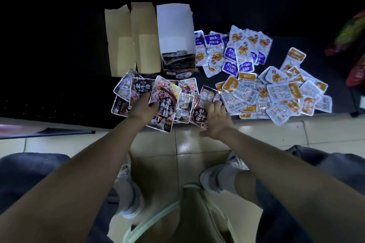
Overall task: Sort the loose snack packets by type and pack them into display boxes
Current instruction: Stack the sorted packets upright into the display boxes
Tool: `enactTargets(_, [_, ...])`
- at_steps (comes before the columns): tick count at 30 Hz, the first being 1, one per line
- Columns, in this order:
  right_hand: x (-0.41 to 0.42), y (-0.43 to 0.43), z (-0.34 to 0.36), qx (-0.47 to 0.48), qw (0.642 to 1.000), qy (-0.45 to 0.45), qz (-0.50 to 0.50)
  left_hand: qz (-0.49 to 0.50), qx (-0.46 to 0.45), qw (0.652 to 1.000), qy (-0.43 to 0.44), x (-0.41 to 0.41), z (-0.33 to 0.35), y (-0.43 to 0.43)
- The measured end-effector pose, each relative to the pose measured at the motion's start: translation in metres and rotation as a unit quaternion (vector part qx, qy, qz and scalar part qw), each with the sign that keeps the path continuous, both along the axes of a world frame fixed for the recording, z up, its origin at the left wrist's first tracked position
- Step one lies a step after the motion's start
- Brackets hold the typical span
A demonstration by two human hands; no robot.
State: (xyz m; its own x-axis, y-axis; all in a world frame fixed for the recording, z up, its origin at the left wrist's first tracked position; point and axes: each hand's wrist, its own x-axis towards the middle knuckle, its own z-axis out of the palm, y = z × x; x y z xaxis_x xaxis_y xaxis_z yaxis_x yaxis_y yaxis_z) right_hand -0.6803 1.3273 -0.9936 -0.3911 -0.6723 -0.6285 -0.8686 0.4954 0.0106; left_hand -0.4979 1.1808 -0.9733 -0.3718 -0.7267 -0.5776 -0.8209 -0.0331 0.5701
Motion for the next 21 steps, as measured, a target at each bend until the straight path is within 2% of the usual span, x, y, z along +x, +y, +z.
enactTargets(3, [0.001, 0.002, -0.005, -0.073, 0.997, 0.024, 0.029, 0.02, 0.022, 0.999, 0.024, 0.002, -0.002, 0.002])
enactTargets(7, [-0.017, -0.005, 0.006, -0.167, 0.984, -0.06, -0.007, 0.035, 0.057, 0.996, 0.056, 0.0, 0.001, 0.001])
enactTargets(10, [-0.025, -0.008, 0.026, -0.227, 0.966, -0.127, -0.01, 0.041, 0.042, 0.997, 0.055, -0.005, 0.009, 0.003])
enactTargets(16, [-0.041, -0.019, 0.083, -0.348, 0.884, -0.247, -0.191, 0.063, -0.006, 0.993, 0.096, -0.007, 0.047, 0.015])
enactTargets(19, [-0.052, -0.019, 0.104, -0.344, 0.836, -0.295, -0.309, 0.026, -0.016, 0.991, 0.132, -0.009, 0.064, 0.016])
enactTargets(21, [-0.059, -0.018, 0.111, -0.328, 0.821, -0.332, -0.329, 0.009, -0.014, 0.99, 0.137, -0.012, 0.072, 0.016])
